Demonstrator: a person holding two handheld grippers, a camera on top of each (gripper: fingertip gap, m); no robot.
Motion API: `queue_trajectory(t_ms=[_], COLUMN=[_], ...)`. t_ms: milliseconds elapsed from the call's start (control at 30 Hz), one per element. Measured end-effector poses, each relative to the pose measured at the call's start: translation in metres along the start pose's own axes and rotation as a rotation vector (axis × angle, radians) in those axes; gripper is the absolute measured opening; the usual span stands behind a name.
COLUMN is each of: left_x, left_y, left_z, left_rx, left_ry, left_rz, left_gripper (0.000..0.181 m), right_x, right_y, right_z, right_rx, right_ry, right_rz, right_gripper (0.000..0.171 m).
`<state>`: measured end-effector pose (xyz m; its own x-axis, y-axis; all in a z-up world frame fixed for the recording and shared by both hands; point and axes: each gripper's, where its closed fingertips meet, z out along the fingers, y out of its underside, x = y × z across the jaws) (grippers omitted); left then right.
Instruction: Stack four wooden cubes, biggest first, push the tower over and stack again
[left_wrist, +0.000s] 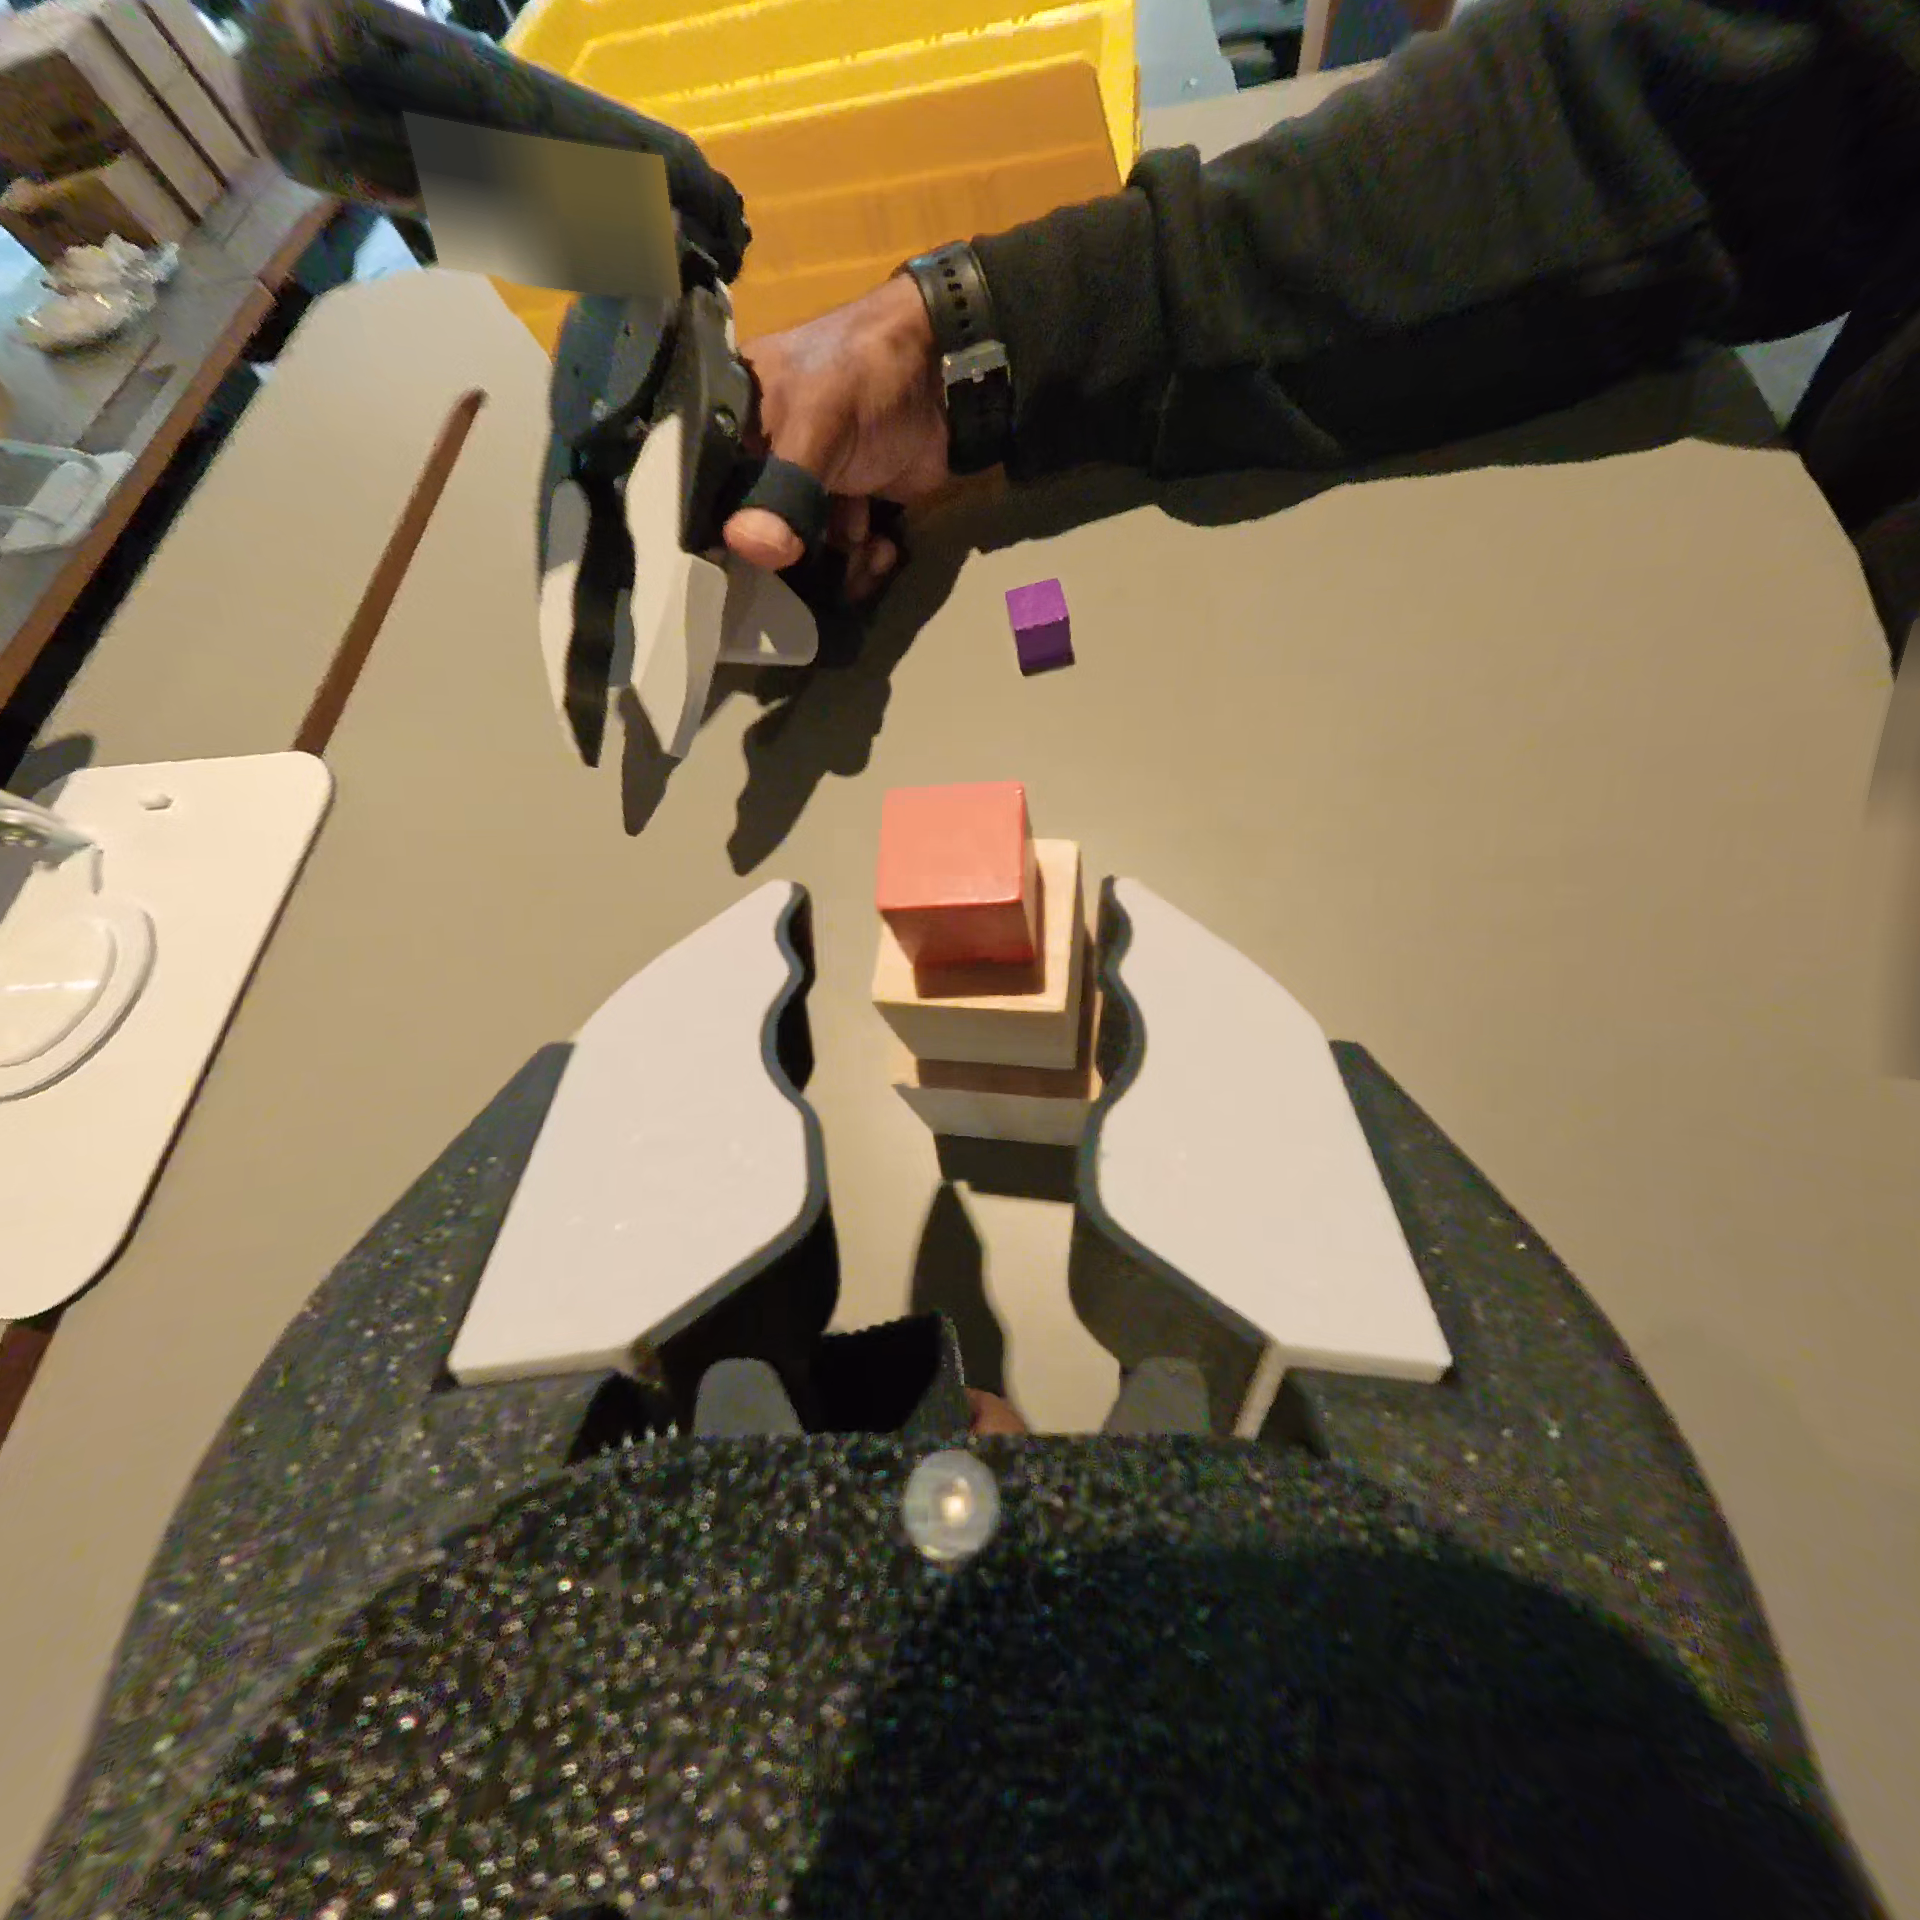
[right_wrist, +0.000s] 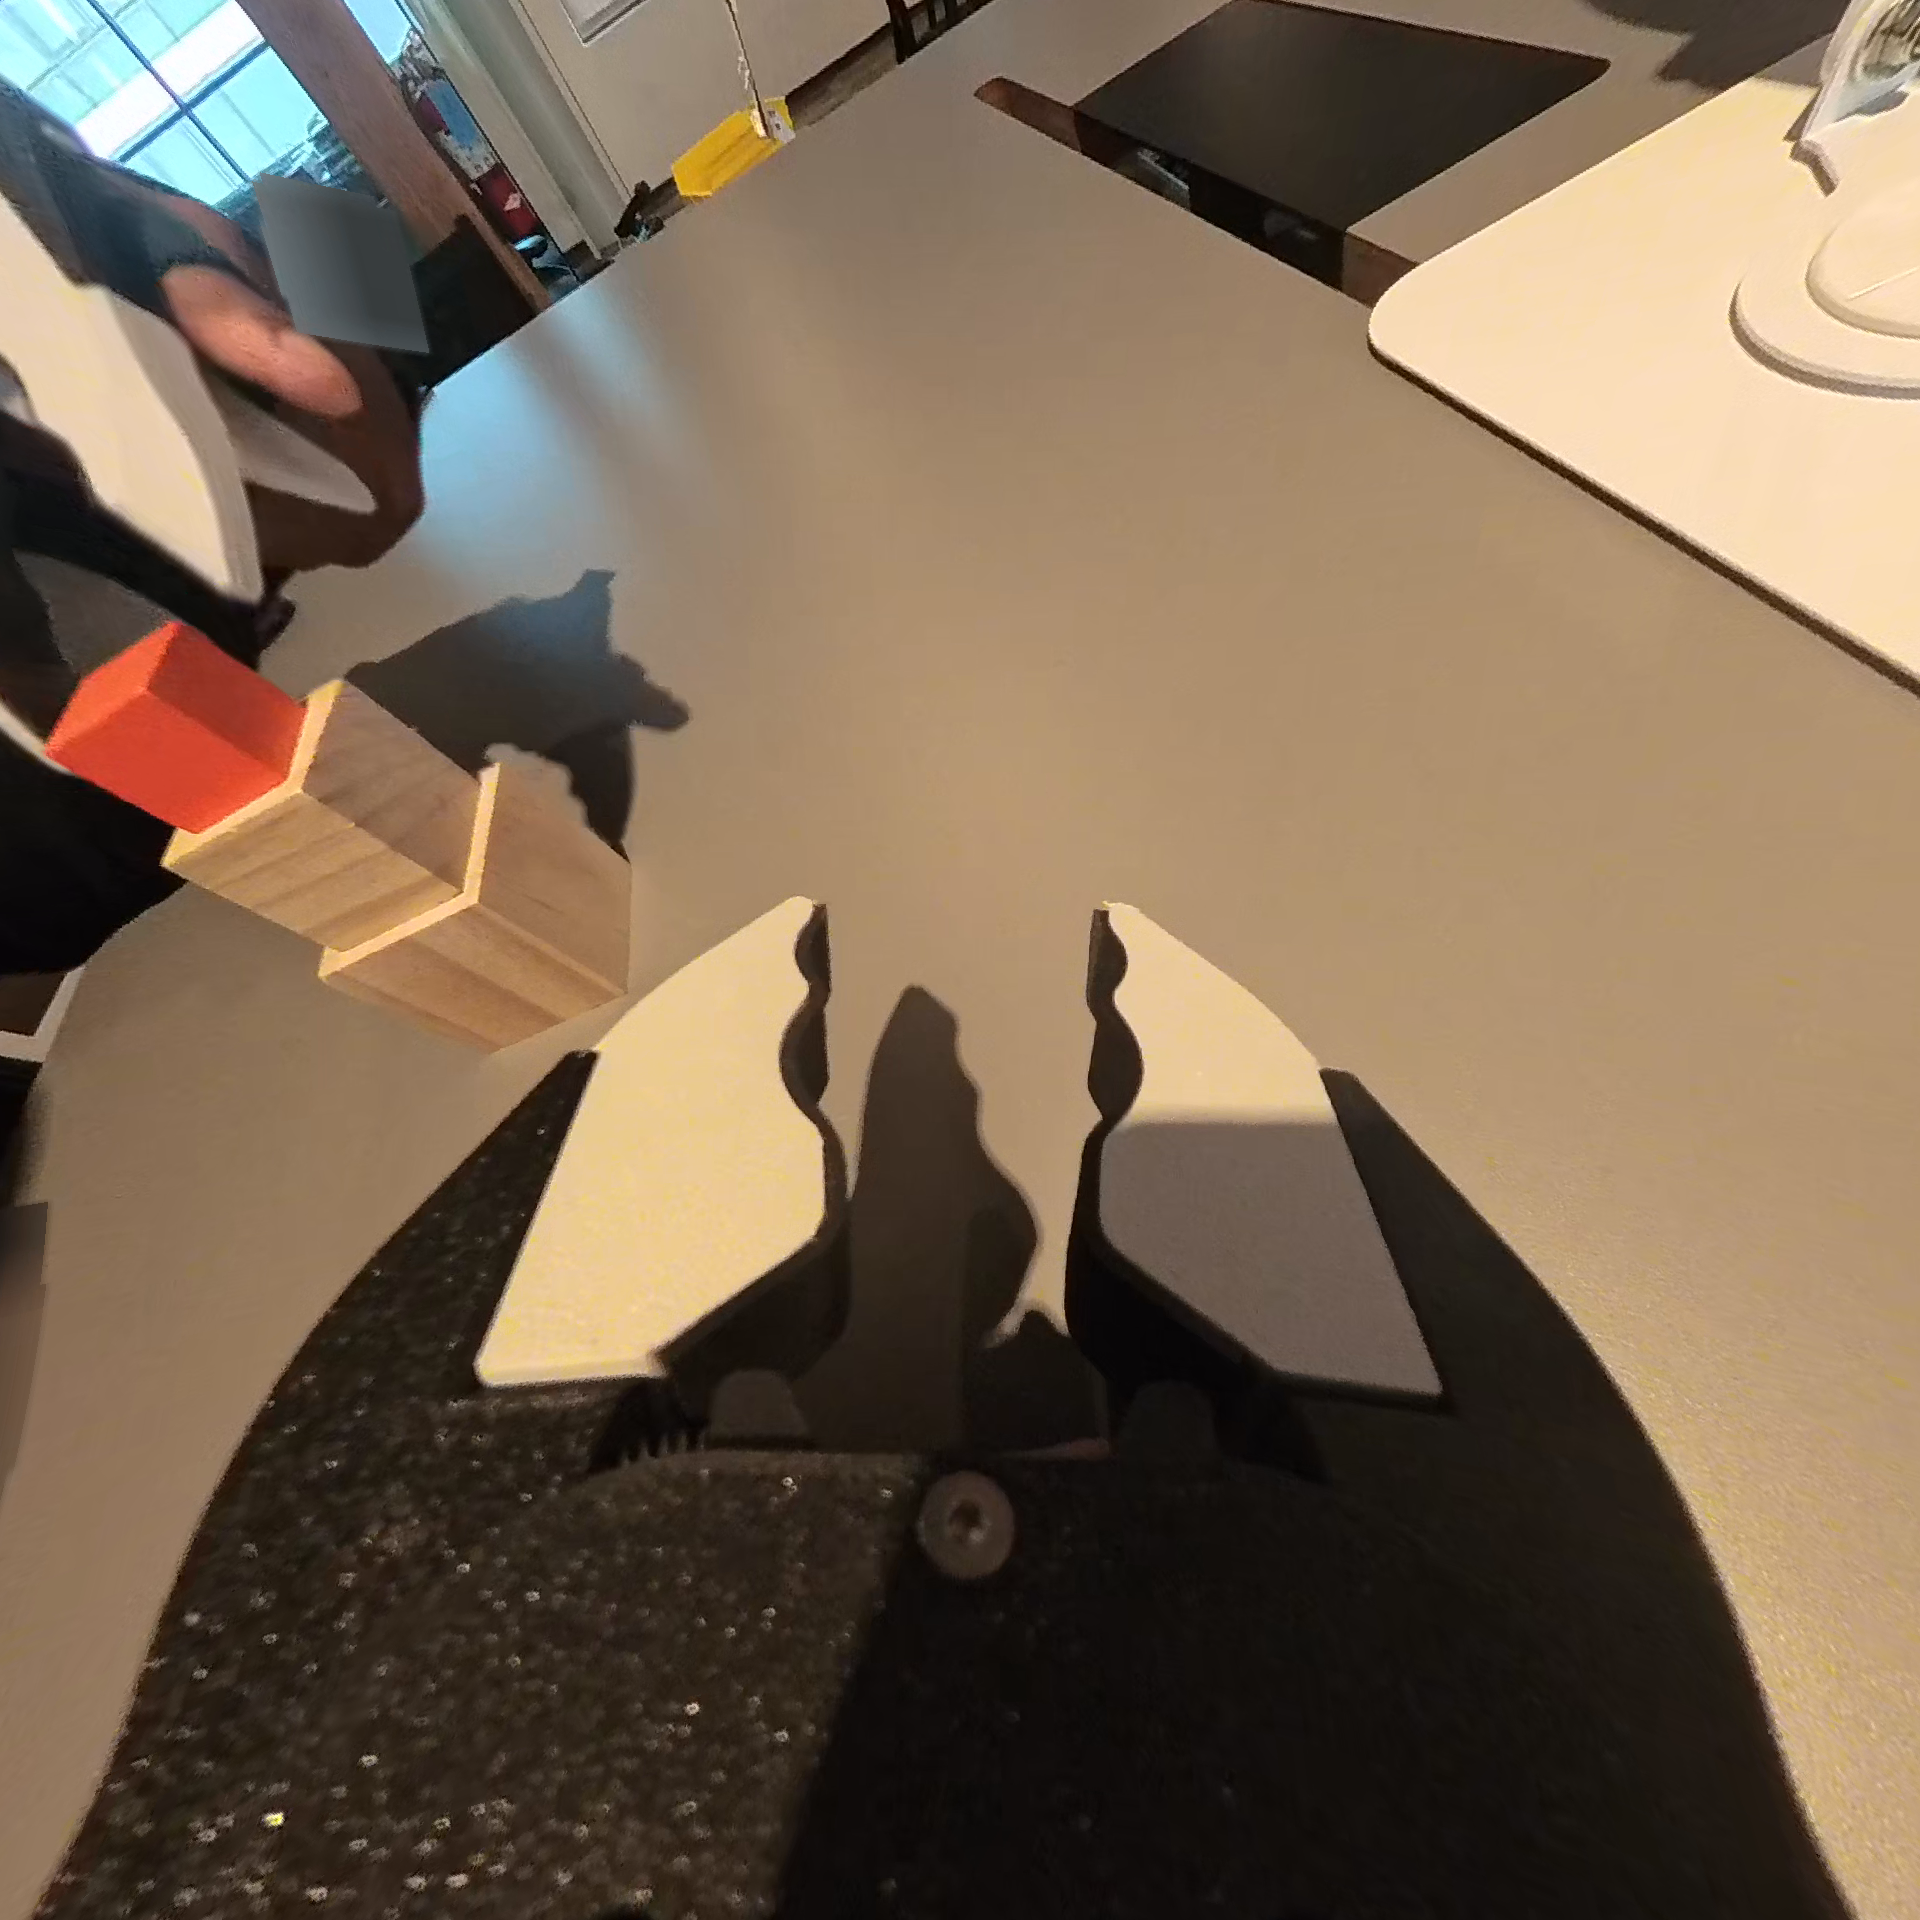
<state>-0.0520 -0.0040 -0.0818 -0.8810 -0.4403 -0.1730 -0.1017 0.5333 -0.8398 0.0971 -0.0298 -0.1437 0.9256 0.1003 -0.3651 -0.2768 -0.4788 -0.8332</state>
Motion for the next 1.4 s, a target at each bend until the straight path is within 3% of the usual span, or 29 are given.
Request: queue_trajectory(t_ms=[167, 267, 333, 600, 800, 1067, 1400], left_x=[-0.040, -0.069, -0.083, -0.092, -0.091, -0.089, -0.090], left_y=[-0.003, 0.026, 0.049, 0.051, 0.050, 0.051, 0.052], left_z=[-0.034, -0.049, -0.046, -0.054, -0.054, -0.048, -0.046], left_rx=[0.350, 0.489, 0.452, 0.514, 0.520, 0.489, 0.481], left_ry=[-0.189, -0.313, -0.377, -0.339, -0.306, -0.277, -0.271], left_rz=[-0.114, -0.286, -0.360, -0.458, -0.471, -0.468, -0.481], left_gripper=[0.051, 0.044, 0.043, 0.038, 0.036, 0.034, 0.034], right_x=[-0.001, -0.003, -0.005, -0.044, -0.099, -0.102, -0.084], right_y=[0.000, 0.000, -0.001, 0.009, 0.037, 0.090, 0.098], right_z=[-0.001, -0.002, -0.003, -0.031, -0.062, -0.076, -0.082], right_rx=[0.004, 0.007, 0.014, 0.043, -0.024, -0.055, -0.103], right_ry=[-0.010, -0.020, -0.023, -0.021, 0.136, 0.341, 0.432], right_rz=[0.000, -0.006, -0.019, -0.212, -0.503, -0.376, -0.262], right_gripper=[0.048, 0.049, 0.051, 0.053, 0.046, 0.041, 0.039])
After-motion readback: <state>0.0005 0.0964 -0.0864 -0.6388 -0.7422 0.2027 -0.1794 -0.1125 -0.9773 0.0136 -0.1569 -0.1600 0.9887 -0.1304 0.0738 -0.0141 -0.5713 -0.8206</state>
